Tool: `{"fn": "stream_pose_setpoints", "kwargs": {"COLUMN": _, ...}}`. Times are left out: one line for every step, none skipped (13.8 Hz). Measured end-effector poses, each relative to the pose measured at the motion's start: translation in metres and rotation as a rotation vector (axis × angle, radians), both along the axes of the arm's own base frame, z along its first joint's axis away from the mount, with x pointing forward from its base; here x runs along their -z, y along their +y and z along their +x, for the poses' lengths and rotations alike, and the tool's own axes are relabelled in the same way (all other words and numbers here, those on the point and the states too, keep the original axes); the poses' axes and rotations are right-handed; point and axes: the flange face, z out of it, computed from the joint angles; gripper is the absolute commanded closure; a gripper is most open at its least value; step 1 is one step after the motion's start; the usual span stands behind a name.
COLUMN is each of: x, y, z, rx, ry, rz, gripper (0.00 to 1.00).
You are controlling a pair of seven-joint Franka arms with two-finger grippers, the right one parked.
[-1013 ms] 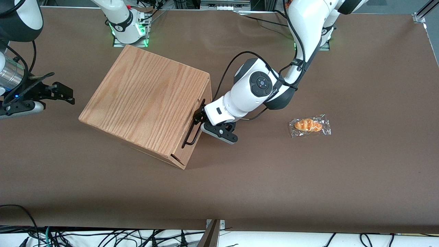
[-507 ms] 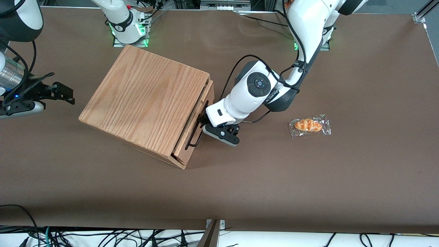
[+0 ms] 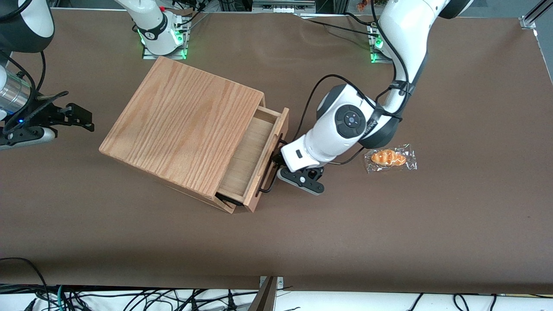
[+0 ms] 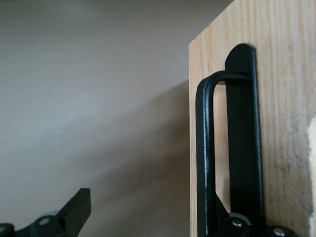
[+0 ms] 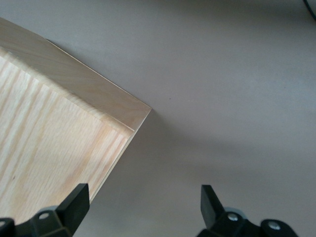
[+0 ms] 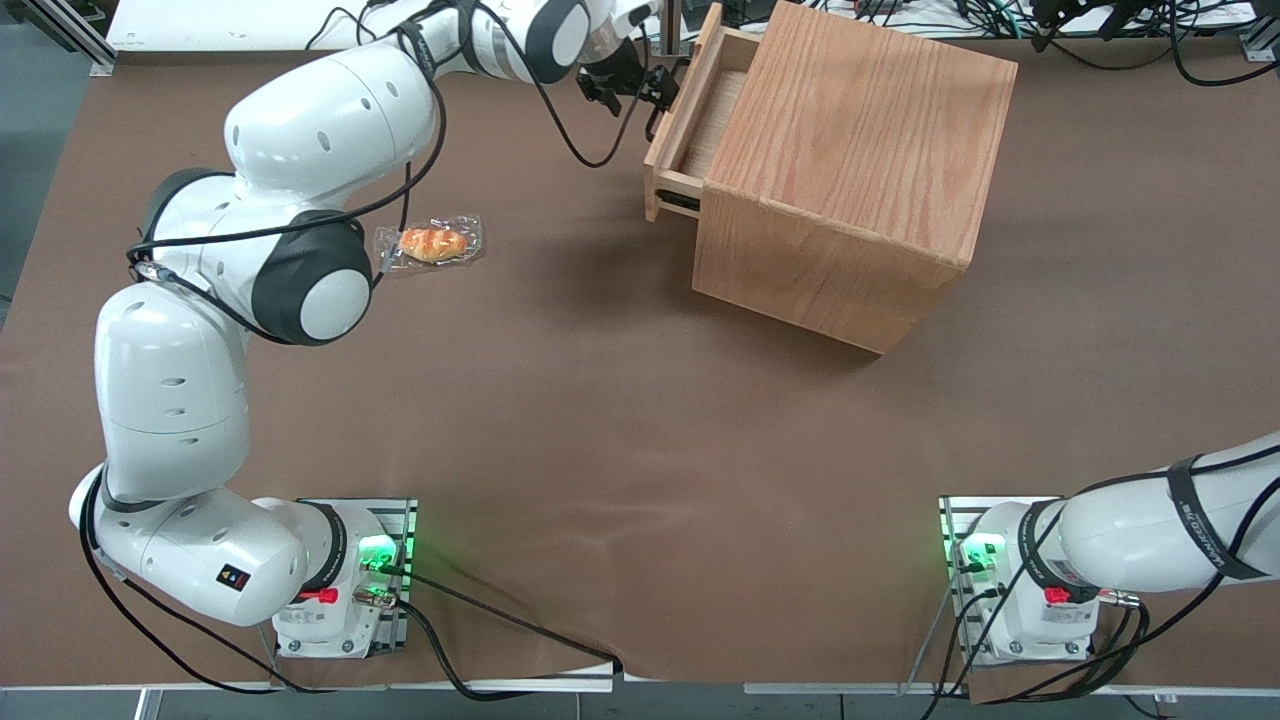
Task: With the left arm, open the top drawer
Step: 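Pull the handle outward from the box with the left gripper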
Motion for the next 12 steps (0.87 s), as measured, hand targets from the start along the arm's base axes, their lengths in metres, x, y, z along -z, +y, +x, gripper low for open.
{"fn": "stream_pose_setpoints", "kwargs": {"x": 0.000, "y": 0.008, "z": 0.004, "rx": 0.001, "ry": 0.005, "rz": 0.002, "gripper": 0.00}}
{"fn": "stream_pose_setpoints", "kwargs": {"x": 0.000, "y": 0.014, "z": 0.007, "rx": 0.000, "ry": 0.011, "rz": 0.004, "gripper": 0.00}}
{"fn": "stream_pose_setpoints", "kwargs": {"x": 0.000, "y": 0.022, "z": 0.010, "rx": -0.004, "ry": 0.020, "rz": 0.008, "gripper": 0.00}}
{"fn": "stream_pose_setpoints", "kwargs": {"x": 0.001, "y": 0.028, "z": 0.012, "rx": -0.006, "ry": 0.033, "rz": 0.012, "gripper": 0.00}}
{"fn": "stream_pose_setpoints", "kwargs": {"x": 0.000, "y": 0.034, "z": 0.014, "rx": -0.011, "ry": 0.039, "rz": 0.014, "gripper": 0.00}}
{"fn": "stream_pose_setpoints", "kwargs": {"x": 0.000, "y": 0.041, "z": 0.017, "rx": -0.014, "ry": 0.045, "rz": 0.018, "gripper": 0.00}}
{"fn": "stream_pose_setpoints", "kwargs": {"x": 0.000, "y": 0.049, "z": 0.020, "rx": -0.017, "ry": 0.052, "rz": 0.022, "gripper": 0.00}}
{"fn": "stream_pose_setpoints", "kwargs": {"x": -0.001, "y": 0.057, "z": 0.023, "rx": -0.021, "ry": 0.058, "rz": 0.026, "gripper": 0.00}}
{"fn": "stream_pose_setpoints", "kwargs": {"x": -0.001, "y": 0.066, "z": 0.027, "rx": -0.023, "ry": 0.065, "rz": 0.029, "gripper": 0.00}}
{"fn": "stream_pose_setpoints", "kwargs": {"x": -0.001, "y": 0.074, "z": 0.029, "rx": -0.024, "ry": 0.069, "rz": 0.032, "gripper": 0.00}}
{"fn": "stream_pose_setpoints", "kwargs": {"x": -0.001, "y": 0.080, "z": 0.031, "rx": -0.025, "ry": 0.073, "rz": 0.034, "gripper": 0.00}}
{"fn": "stream_pose_setpoints", "kwargs": {"x": -0.001, "y": 0.083, "z": 0.033, "rx": -0.027, "ry": 0.075, "rz": 0.035, "gripper": 0.00}}
